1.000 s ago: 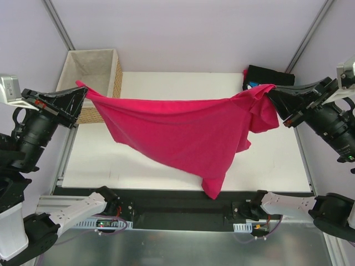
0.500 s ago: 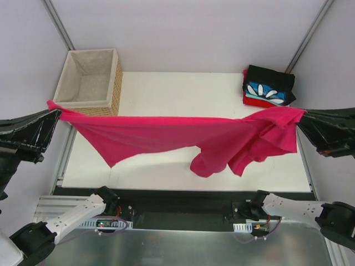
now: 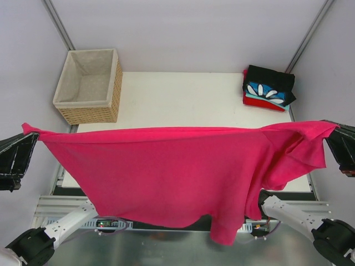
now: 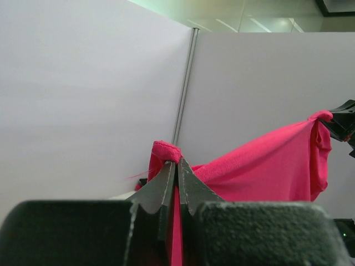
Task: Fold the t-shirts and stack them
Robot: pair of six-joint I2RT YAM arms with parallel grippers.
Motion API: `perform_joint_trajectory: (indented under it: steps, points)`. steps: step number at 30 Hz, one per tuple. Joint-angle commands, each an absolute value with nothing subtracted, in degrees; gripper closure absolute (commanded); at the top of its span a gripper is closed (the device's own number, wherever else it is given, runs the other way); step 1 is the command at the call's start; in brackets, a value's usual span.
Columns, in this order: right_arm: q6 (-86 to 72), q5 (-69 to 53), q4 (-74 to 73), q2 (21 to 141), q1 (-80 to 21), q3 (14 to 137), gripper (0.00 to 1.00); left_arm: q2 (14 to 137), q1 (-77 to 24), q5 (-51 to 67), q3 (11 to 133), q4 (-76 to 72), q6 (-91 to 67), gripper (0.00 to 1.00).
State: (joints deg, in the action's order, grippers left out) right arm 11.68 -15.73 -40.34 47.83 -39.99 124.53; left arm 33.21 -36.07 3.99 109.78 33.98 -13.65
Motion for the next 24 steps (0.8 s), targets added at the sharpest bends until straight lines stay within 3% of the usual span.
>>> perform_joint_trajectory:
  steps: [1, 6, 7, 12, 18, 24]
  points:
    - [9.1, -11.3, -37.2, 47.4, -36.4, 121.7, 0.99, 33.0, -36.4, -1.7, 106.6, 30.5, -12.3, 1.0]
    - [7.9, 2.7, -32.9, 43.9, -36.4, 102.3, 0.99, 31.8, -36.4, -12.2, 93.5, 29.0, -12.8, 1.0]
    - [7.9, 5.2, -31.8, 43.3, -36.3, 94.6, 0.99, 31.2, -36.4, -14.4, 86.6, 28.1, -12.9, 1.0]
    - [9.4, 22.5, -26.4, 48.1, -35.5, 80.7, 0.99, 32.2, -36.4, -25.7, 64.7, 19.2, -14.0, 1.0]
    - [1.5, 14.2, -21.1, 62.7, -22.2, 76.6, 0.99, 41.5, -34.5, -35.9, 53.3, 7.2, -12.4, 1.0]
    - [0.2, 8.8, -18.3, 76.2, -16.6, 82.4, 0.99, 50.7, -14.3, -25.3, 53.5, 2.7, -19.4, 1.0]
